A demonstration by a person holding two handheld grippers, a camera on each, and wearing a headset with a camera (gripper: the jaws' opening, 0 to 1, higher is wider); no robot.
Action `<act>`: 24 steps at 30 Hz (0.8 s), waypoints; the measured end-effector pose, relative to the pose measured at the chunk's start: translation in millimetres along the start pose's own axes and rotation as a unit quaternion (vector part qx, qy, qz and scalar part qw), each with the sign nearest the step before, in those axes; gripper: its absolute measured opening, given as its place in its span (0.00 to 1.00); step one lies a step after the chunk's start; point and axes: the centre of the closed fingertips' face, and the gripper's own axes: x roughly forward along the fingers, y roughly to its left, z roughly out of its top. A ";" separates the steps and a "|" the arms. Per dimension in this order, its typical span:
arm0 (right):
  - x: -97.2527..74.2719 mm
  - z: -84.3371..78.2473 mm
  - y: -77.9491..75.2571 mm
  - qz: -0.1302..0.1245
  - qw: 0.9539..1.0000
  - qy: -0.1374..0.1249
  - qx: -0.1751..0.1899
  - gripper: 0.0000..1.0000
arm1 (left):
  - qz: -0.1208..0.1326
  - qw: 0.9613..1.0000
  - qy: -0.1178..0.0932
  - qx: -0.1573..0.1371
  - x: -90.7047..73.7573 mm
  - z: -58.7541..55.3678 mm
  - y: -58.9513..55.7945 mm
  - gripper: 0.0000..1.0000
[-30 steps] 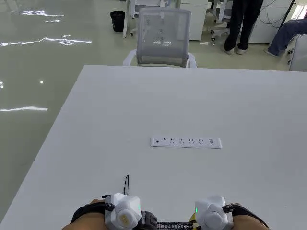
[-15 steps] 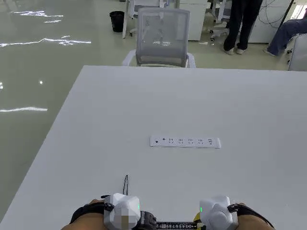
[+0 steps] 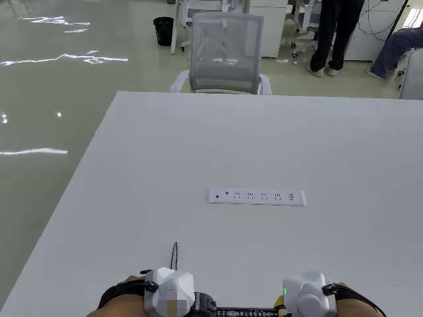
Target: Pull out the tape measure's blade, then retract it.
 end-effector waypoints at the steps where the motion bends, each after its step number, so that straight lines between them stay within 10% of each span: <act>1: -0.7 0.8 -0.3 0.000 1.000 -0.001 0.000 0.10 | 0.000 1.000 0.000 0.000 0.0 0.0 0.1 0.34; 24: -6.1 -15.3 -4.3 -0.004 1.000 0.007 0.006 0.11 | 0.001 1.000 0.003 -0.002 0.2 -0.2 -0.5 0.34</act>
